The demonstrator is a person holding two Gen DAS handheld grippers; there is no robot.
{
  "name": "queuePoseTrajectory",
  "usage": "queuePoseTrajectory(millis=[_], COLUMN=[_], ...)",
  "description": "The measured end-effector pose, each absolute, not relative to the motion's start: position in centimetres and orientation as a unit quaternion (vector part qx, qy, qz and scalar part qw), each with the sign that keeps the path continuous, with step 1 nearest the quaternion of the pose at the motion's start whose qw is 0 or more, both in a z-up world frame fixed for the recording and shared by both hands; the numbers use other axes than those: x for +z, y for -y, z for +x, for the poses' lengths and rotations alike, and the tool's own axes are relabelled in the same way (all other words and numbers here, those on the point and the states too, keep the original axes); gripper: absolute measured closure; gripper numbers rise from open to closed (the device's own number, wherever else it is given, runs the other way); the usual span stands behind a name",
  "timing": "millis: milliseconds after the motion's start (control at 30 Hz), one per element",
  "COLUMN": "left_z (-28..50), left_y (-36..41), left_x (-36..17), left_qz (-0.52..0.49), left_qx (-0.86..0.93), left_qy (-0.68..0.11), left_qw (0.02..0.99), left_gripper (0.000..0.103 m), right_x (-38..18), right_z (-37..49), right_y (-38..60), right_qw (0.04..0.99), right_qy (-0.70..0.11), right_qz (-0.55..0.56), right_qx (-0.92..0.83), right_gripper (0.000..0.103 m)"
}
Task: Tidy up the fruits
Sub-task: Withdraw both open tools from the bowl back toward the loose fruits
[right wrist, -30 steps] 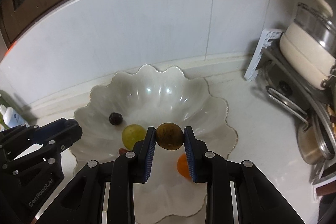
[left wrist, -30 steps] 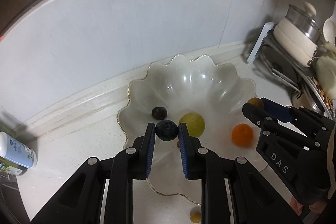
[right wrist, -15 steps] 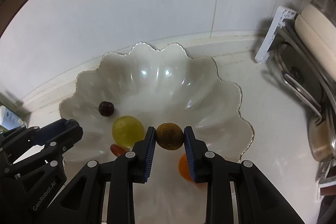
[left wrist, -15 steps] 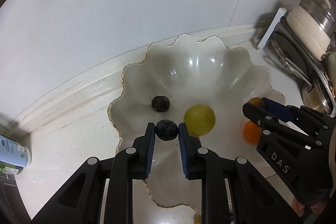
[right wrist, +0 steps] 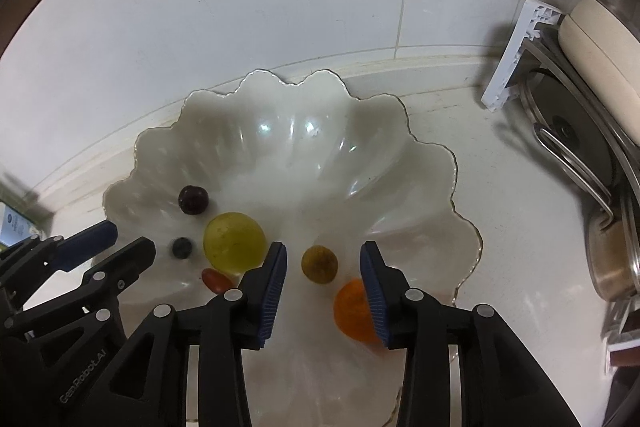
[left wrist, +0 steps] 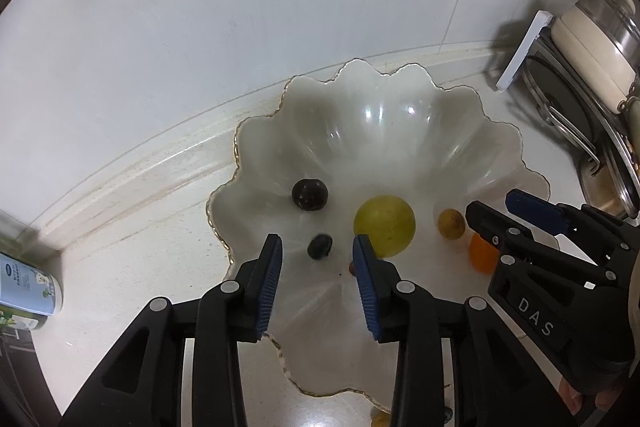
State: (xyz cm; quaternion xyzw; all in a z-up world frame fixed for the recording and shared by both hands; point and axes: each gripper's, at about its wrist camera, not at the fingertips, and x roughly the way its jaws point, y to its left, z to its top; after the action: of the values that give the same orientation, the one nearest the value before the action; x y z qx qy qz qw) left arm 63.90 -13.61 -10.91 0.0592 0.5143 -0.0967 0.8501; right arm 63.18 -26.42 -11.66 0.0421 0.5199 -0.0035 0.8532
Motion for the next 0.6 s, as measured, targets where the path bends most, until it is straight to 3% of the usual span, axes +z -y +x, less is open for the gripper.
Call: queuePoseTrajectory(millis=[600], left_z=[60.1], left_y=[12.8], left_x=[-7.2], left_qz=[0.063], left_qx=[-0.095], left_qy=[-0.466], left_qw=[0.877], left_gripper=[0.067], right_x=[-7.6], right_z=[58.9], right_y=[25.8], right_qw=[0.879], right_qy=[-0.476], right_qz=[0.026], right_qx=[-0.001], right_gripper=[0.064])
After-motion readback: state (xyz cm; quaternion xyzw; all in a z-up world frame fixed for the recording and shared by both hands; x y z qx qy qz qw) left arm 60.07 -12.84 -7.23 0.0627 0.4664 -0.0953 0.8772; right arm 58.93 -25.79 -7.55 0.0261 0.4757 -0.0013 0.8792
